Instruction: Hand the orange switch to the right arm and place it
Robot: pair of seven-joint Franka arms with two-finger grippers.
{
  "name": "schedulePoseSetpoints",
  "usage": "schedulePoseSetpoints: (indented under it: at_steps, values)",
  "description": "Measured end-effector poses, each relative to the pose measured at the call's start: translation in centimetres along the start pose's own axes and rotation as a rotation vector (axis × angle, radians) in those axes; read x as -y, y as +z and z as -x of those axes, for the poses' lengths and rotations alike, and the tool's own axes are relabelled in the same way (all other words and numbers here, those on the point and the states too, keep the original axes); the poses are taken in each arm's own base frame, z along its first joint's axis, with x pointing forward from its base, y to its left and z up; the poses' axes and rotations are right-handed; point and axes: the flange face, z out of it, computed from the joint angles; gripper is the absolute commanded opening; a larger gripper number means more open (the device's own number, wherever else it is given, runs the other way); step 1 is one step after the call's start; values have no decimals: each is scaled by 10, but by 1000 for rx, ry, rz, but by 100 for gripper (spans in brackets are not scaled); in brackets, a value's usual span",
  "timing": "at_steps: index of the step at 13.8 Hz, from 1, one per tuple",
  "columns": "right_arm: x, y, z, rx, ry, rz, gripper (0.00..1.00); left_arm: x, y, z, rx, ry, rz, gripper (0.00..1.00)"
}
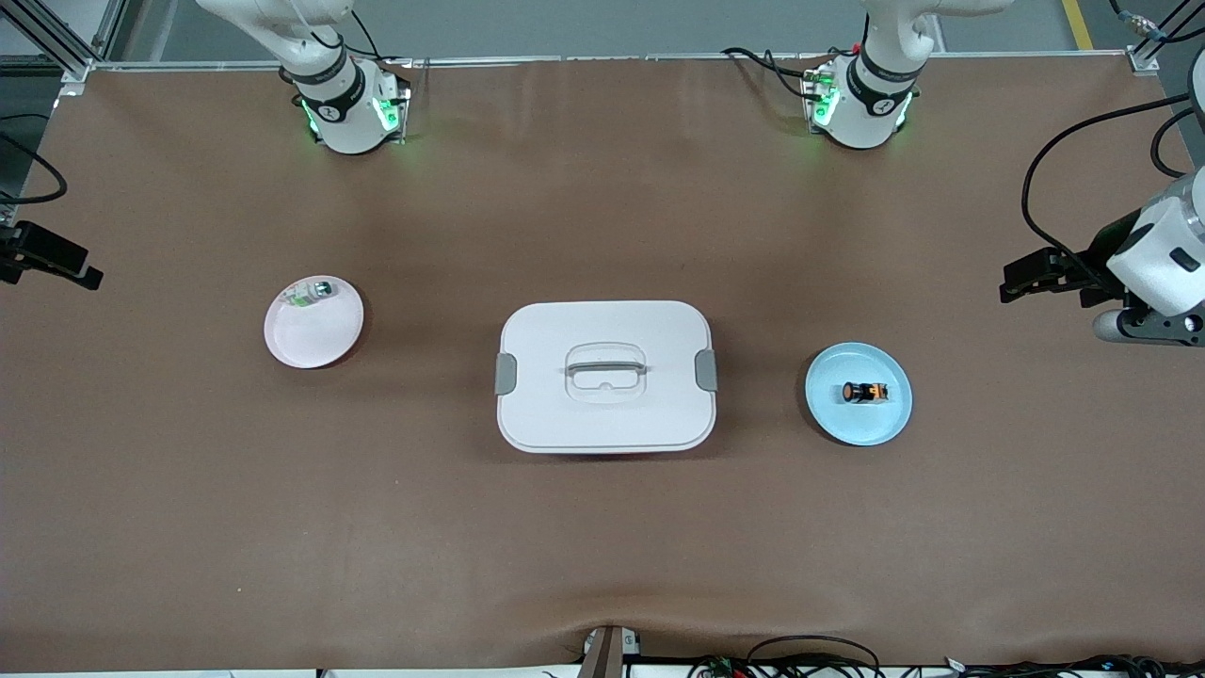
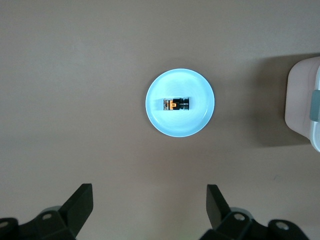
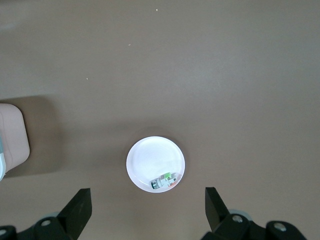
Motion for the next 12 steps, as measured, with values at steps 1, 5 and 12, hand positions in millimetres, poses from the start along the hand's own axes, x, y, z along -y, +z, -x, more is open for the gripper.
schedulePoseSetpoints:
  at_steps: [1,5,12]
  values:
    - [0,0,0,0,0,0,100,0,0,0,0,0,0,100]
    - [0,0,0,0,0,0,100,0,-1,0,-1,0,0,100]
    - [-6,-1,0,-4,10,0,100,-1,-1,0,-2,1,0,100]
